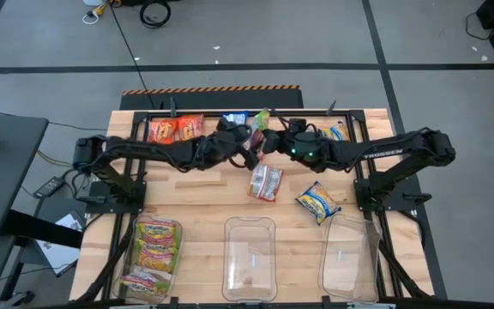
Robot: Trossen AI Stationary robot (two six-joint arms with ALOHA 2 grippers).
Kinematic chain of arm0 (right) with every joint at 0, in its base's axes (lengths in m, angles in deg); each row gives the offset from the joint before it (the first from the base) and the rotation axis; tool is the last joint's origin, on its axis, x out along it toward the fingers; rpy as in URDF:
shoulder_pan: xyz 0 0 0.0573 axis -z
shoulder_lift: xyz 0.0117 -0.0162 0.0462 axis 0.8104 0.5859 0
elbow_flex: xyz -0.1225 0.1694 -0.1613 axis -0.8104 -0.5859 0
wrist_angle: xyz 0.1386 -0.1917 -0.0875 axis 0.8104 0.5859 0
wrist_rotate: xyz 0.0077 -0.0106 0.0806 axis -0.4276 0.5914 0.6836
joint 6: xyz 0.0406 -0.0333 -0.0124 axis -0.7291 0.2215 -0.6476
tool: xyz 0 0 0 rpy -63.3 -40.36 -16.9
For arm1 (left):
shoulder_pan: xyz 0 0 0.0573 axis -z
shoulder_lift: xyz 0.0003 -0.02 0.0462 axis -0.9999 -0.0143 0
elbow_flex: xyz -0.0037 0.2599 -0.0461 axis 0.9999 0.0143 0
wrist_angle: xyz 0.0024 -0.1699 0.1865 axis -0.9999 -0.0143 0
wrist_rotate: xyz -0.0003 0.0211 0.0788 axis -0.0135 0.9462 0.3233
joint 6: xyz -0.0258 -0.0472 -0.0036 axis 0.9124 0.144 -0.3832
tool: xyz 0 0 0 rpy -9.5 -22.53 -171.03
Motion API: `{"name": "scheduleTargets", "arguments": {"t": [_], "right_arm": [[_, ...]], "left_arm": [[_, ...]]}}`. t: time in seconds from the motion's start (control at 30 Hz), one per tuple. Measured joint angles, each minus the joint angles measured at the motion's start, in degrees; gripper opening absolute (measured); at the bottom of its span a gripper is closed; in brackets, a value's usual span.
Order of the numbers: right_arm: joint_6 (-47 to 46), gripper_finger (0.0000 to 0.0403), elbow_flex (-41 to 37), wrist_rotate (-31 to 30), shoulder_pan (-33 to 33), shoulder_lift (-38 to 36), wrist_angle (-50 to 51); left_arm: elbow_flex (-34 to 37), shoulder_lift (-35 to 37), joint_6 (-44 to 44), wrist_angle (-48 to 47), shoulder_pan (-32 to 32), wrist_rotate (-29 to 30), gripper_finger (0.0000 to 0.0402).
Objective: Sort Maruchan noodles
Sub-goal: Put the green noodle pack into the left transparent bin
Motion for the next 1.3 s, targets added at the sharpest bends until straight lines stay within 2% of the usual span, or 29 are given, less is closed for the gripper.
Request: {"name": "scheduleTargets", "arguments": {"t": [0.2, 0.37, 0.63, 0.8, 0.93, 1.1, 1.2, 1.3], "right_arm": [[-1.36, 0.0005, -0.02, 4.49, 0.64, -1.36, 0.47], [-2.58, 0.0005, -0.02, 5.33, 0.69, -1.64, 0.21], [1.36, 0.0005, 0.0, 11.12, 1.16, -1.69, -0.79], [1.26, 0.0005, 0.0, 12.26, 1.15, -1.69, 1.53], [1.37, 0.0005, 0.0, 12.31, 1.15, -1.92, 2.14], [2.25, 0.0015, 0.0, 12.06, 1.19, -2.51, 2.6], [4.25, 0.0036, 0.0, 12.7, 1.58, -2.71, 2.6], [7.0, 0.0075, 0.0, 13.55, 1.84, -4.09, 2.2]], "left_arm": [[0.0, 0.05, -1.7, 0.08, -1.55, -8.74, 0.0308], [0.0, 0.07, -6.49, 0.98, -0.42, -9.65, 0.029], [0.0, -0.11, 1.08, 2.38, -0.1, -12.03, 0.0288], [0.0, -0.2, 0.78, 2.26, -0.14, -9.62, 0.0286], [0.0, -0.2, -1.27, 2.09, -0.22, -8.9, 0.0249], [-0.07, -0.17, -1.71, 2.02, -0.2, -9.51, 0.0169], [-1.79, -0.17, -1.79, -1.79, -0.29, -10.35, 0.0136], [-5.54, -0.16, -3.5, -8.37, -0.27, -10.54, 0.0129]]}}
